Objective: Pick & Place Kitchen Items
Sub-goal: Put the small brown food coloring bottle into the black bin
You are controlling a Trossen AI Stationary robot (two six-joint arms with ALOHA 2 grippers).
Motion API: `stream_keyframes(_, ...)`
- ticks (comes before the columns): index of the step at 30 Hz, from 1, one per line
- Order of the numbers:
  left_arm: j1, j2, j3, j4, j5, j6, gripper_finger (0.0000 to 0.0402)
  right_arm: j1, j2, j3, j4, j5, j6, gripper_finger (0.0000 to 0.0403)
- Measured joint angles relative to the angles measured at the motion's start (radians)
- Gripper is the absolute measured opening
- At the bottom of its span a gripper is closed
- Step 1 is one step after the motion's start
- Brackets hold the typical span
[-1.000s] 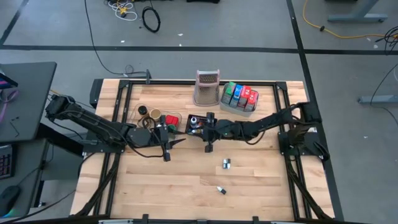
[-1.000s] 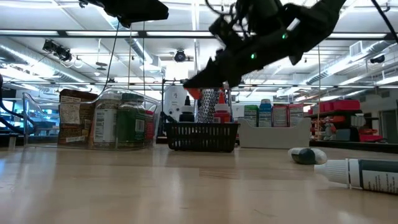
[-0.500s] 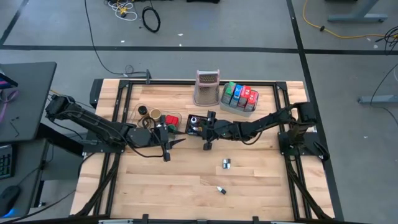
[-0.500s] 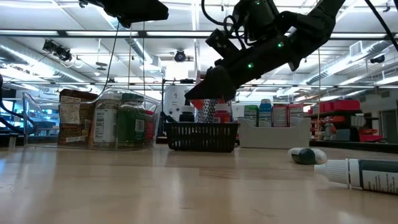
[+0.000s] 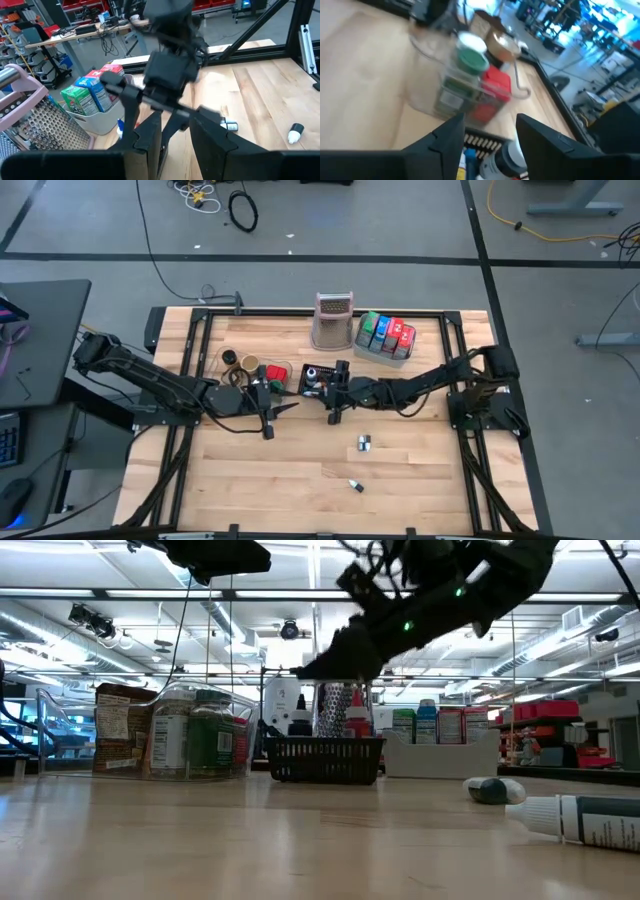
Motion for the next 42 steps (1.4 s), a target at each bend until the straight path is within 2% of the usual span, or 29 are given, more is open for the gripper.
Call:
stream_keyframes(7,0.000,0.000,0.000,0.000,0.064,0.000,0.0110,0.075,-0.130,0.000,-0.135,-0.005,-0.013,0.0184)
stream_keyframes(13,0.000,0.000,0.000,-0.001,0.082,0.000,0.0110,0.128,-0.240,0.000,-0.471,-0.104,-0.010,0.0182)
stream_keyframes(21,0.000,0.000,0.000,0.002,0.081,0.000,0.0110,0.198,-0.260,0.000,-0.747,-0.264,0.142,0.0196)
stream_keyframes(27,0.000,0.000,0.000,0.002,0.081,0.000,0.0110,0.243,-0.260,-0.004,-0.937,-0.281,0.202,0.0229)
stream_keyframes(32,0.000,0.000,0.000,0.002,0.081,0.000,0.0110,0.255,-0.260,-0.068,-0.931,-0.296,0.153,0.0245)
stream_keyframes(42,0.000,0.000,0.000,0.003,0.081,0.000,0.0110,0.242,-0.251,-0.225,-0.732,-0.298,0.033,0.0247)
